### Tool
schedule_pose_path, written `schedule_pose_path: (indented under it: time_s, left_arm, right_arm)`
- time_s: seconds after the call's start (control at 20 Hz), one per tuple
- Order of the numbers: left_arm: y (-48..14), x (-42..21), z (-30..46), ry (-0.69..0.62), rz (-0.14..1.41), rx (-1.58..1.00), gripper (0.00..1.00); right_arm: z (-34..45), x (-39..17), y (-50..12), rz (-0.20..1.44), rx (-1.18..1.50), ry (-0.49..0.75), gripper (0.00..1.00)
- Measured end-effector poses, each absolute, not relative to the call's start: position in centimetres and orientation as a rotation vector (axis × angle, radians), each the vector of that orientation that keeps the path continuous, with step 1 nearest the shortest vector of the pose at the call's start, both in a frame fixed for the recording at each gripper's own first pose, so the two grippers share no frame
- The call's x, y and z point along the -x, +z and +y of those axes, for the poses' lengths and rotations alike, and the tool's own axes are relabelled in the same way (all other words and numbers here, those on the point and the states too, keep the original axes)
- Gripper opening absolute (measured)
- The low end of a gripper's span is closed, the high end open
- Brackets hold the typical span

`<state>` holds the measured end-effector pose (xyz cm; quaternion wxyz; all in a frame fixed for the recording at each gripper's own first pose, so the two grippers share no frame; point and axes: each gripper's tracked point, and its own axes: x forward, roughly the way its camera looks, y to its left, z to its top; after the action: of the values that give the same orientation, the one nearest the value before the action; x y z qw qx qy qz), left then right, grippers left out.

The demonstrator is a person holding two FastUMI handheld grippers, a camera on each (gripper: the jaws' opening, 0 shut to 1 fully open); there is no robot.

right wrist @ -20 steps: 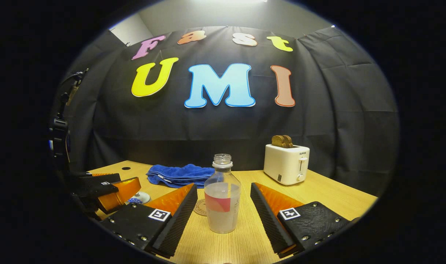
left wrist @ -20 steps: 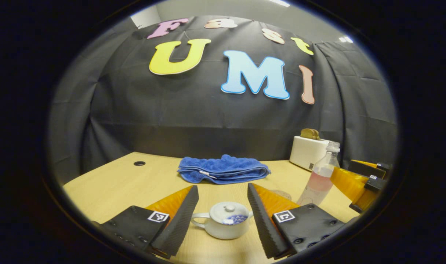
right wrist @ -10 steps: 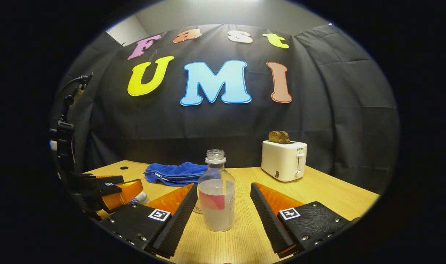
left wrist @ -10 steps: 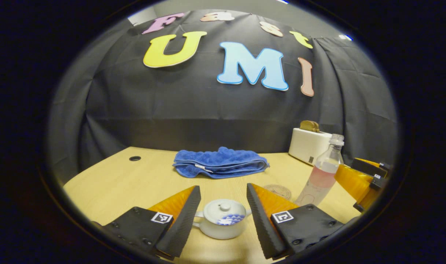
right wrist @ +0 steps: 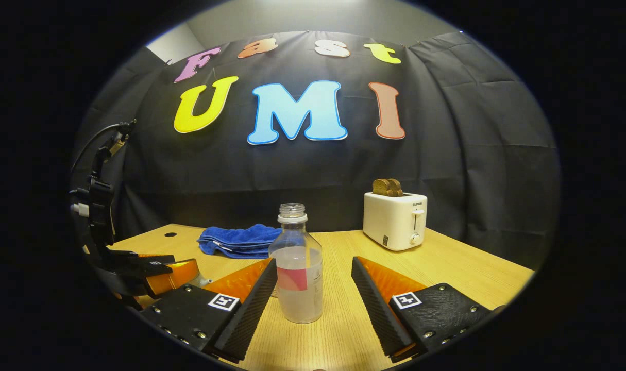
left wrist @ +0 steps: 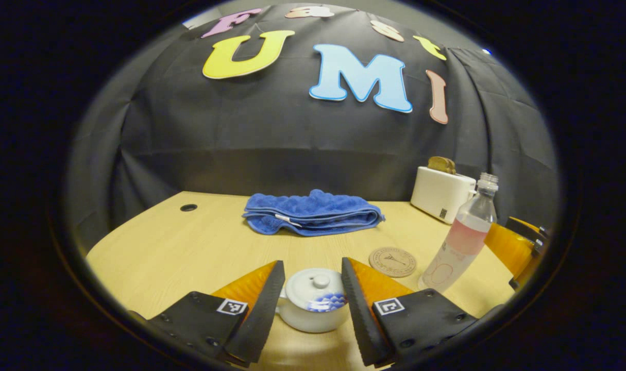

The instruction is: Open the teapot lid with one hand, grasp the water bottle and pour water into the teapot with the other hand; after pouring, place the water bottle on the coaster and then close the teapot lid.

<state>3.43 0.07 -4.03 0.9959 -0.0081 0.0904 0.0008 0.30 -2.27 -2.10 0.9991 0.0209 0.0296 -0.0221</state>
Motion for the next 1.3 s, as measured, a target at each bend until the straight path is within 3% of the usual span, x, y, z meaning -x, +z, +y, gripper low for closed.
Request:
schedule_pose_path:
  time_s: [0.3, 0.45, 0.6, 0.65, 0.75, 1.0, 1.05, 1.3]
  left_arm:
    - [-4.0, -3.6, 0.1, 0.0, 0.182, -0.006, 0.73]
    - [-3.5, -3.7, 0.8, 0.023, 0.164, -0.021, 0.68]
    - [-3.6, -3.8, 0.4, 0.015, 0.164, -0.051, 0.43]
    - [-3.4, -3.8, 0.1, 0.003, 0.154, -0.06, 0.45]
    - [-3.2, -4.2, -0.3, 0.005, 0.143, -0.079, 0.17]
    - [-2.6, -4.1, -0.2, -0.001, 0.132, -0.077, 0.15]
    - [-2.8, -4.6, -0.1, -0.006, 0.127, -0.068, 0.06]
    - [-2.0, -4.0, -0.1, -0.03, 0.112, -0.039, 0.06]
  right_arm:
    - [-2.7, -0.4, -2.5, 0.067, -0.053, -0.054, 0.93]
    - [-2.6, -0.5, -2.8, 0.079, -0.059, -0.049, 0.93]
    - [-2.4, -0.6, -3.0, 0.083, -0.059, -0.047, 0.93]
    - [-2.4, -0.6, -3.0, 0.084, -0.058, -0.047, 0.93]
    - [-2.6, -0.5, -3.0, 0.084, -0.058, -0.05, 0.93]
    - [-2.7, -0.5, -3.5, 0.096, -0.078, -0.048, 0.93]
    - [-2.6, -0.6, -3.6, 0.098, -0.083, -0.046, 0.93]
    - [-2.4, -0.6, -3.8, 0.106, -0.088, -0.039, 0.93]
